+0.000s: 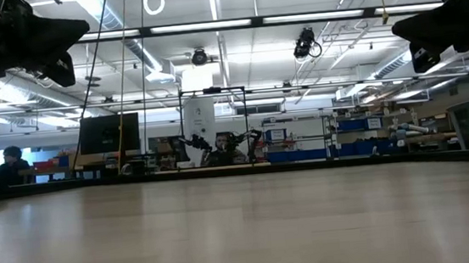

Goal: Nest bowls inside each other
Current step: Return to Home Position

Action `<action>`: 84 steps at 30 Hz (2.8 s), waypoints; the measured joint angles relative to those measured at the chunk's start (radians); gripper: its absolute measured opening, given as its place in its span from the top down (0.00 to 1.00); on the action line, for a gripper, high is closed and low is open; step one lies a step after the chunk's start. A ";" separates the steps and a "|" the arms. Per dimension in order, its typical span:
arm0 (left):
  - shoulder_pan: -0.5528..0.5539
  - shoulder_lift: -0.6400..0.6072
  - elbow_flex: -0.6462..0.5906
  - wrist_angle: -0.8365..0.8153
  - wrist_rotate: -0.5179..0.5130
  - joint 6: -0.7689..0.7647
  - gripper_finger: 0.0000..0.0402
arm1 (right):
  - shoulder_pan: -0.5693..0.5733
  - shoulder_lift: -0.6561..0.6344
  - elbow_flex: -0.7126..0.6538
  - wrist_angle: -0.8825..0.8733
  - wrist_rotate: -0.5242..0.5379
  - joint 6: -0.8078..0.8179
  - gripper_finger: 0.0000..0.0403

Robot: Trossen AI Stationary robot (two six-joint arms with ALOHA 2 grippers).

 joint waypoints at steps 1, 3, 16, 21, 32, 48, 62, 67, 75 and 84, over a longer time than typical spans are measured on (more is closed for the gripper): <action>-0.003 0.000 0.000 0.000 0.000 0.000 1.00 | 0.000 0.000 0.000 0.000 0.000 0.000 0.93; -0.004 0.000 0.000 0.000 0.000 0.000 1.00 | 0.000 0.000 0.000 0.000 0.000 0.000 0.93; 0.060 0.000 0.000 0.000 0.000 0.000 1.00 | 0.000 0.003 0.000 0.003 0.000 0.000 0.93; 0.069 0.002 0.000 0.000 0.000 0.000 1.00 | 0.000 0.003 0.000 0.003 0.000 0.000 0.93; 0.069 0.005 0.000 0.000 0.000 0.000 1.00 | 0.000 0.003 0.000 0.003 0.000 0.000 0.93; 0.069 0.005 0.000 -0.001 0.000 0.000 1.00 | 0.000 0.003 0.000 0.003 0.000 0.000 0.93; 0.069 0.005 0.000 -0.001 0.000 0.000 1.00 | 0.000 0.003 0.000 0.003 0.000 0.000 0.93; 0.069 0.005 0.000 -0.001 0.000 0.000 1.00 | 0.000 0.003 0.000 0.003 0.000 0.000 0.93; 0.069 0.005 0.000 -0.001 0.000 0.000 1.00 | 0.000 0.003 0.000 0.003 0.000 0.000 0.93; 0.069 0.005 0.000 -0.001 0.000 0.000 1.00 | 0.000 0.003 0.000 0.003 0.000 0.000 0.93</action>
